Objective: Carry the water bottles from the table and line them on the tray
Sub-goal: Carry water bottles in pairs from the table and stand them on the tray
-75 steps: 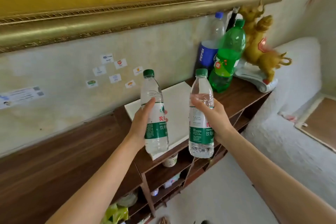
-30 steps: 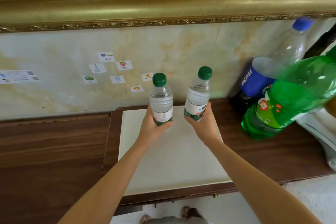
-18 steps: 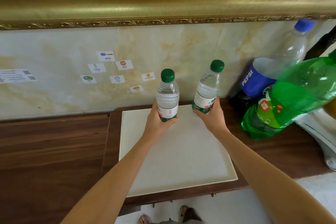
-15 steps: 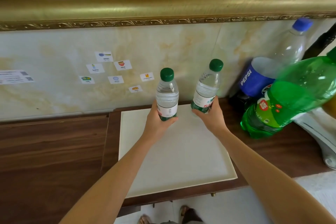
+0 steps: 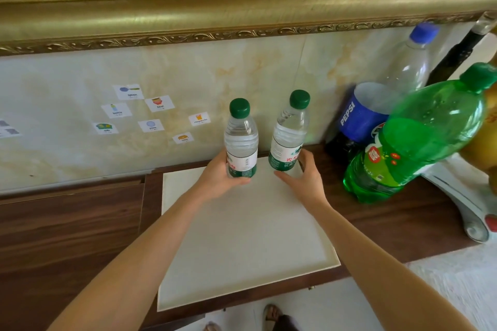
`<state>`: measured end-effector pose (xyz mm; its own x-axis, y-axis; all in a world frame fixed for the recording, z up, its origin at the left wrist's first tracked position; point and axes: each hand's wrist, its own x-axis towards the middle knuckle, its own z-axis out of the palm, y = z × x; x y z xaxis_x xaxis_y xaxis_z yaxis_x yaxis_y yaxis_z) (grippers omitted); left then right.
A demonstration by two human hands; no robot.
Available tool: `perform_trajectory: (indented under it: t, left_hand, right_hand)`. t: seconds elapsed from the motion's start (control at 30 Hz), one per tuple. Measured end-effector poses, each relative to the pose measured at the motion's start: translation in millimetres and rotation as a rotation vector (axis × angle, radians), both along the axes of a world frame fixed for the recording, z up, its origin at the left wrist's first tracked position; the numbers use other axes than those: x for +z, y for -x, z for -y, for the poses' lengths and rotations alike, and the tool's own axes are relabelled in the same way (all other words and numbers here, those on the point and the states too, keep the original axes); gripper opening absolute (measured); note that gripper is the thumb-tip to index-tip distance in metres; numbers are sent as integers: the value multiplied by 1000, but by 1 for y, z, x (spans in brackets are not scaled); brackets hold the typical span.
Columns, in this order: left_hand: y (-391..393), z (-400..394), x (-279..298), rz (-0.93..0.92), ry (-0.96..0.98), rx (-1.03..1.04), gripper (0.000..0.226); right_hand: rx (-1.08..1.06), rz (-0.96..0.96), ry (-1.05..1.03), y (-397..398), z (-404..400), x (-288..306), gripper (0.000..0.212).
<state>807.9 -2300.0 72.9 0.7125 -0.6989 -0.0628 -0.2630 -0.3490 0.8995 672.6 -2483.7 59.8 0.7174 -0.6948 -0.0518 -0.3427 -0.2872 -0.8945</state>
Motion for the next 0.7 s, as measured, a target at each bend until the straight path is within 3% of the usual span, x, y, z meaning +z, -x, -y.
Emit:
perform_trajectory:
  t: [0.23,0.7]
  left_hand:
    - [5,23,-2,-19,7,24,65]
    - [8,32,-2,-38,4,-6,79]
  right_hand:
    - [-21,-89,102,-6,-3,-9,70]
    - [17,-79,61,-3,2,-10,67]
